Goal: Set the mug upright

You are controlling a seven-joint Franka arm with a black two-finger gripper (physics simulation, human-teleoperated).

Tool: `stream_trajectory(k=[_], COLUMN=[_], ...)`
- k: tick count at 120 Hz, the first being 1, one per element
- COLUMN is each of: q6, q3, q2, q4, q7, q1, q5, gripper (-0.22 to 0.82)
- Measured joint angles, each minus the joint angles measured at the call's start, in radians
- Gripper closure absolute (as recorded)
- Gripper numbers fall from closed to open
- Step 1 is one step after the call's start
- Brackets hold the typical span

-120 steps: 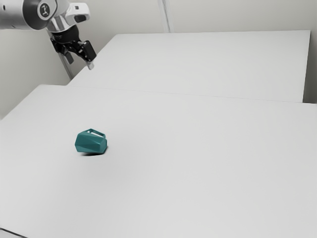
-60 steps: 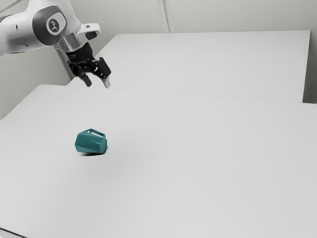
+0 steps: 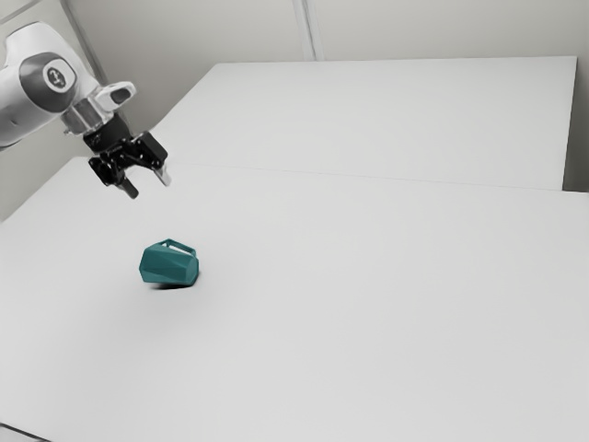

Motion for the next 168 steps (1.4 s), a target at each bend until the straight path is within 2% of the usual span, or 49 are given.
stream_trajectory(k=[31,51,168], q6=[-0.003,-0.009,-0.077], q3=[0.048,0.084,0.081], q2=[0.056,0.128,0.419], q4=[-0.018,-0.027,-0.011], q7=[0.059,0.130,0.713], q1=[0.116,0.127,0.319], q5=[-0.105,-0.199,-0.586], gripper=[0.02,0.02,0.02])
